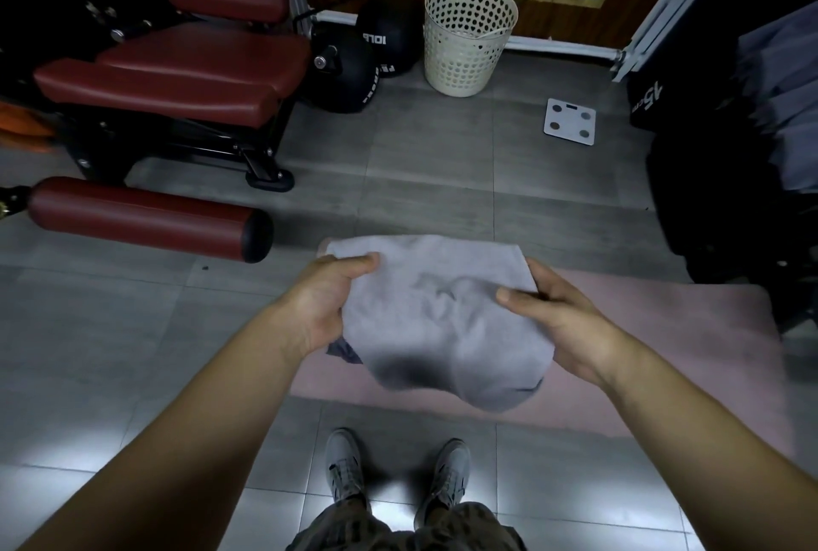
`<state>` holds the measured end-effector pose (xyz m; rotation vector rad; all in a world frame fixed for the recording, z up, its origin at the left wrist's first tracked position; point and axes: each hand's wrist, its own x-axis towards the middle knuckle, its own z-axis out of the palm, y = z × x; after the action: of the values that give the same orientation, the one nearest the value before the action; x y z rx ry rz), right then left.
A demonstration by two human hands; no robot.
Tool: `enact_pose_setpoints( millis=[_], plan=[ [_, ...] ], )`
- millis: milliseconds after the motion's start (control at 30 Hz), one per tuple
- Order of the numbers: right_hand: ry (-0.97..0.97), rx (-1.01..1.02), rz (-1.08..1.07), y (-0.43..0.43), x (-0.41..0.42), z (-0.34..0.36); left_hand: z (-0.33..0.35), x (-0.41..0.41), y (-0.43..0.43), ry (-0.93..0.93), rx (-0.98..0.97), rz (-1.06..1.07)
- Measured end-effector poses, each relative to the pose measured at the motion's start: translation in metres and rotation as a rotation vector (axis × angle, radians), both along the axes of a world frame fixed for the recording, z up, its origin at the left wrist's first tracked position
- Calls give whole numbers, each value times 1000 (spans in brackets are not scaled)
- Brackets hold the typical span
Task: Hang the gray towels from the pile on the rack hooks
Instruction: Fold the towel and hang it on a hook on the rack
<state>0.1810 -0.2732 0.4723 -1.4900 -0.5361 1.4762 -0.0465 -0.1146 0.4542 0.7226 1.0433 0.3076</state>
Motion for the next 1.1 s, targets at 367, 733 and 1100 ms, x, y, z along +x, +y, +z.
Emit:
enact_pose_setpoints(
  millis=[367, 733, 1100],
  plan=[
    [25, 147, 155, 11, -28, 1, 6, 51, -49, 49, 169, -180],
    [-78, -129, 59, -19, -6, -13, -8, 40, -27, 105, 174, 176],
    [-86, 21, -139, -21, 1, -18, -9, 36, -26, 130, 203, 89]
  ],
)
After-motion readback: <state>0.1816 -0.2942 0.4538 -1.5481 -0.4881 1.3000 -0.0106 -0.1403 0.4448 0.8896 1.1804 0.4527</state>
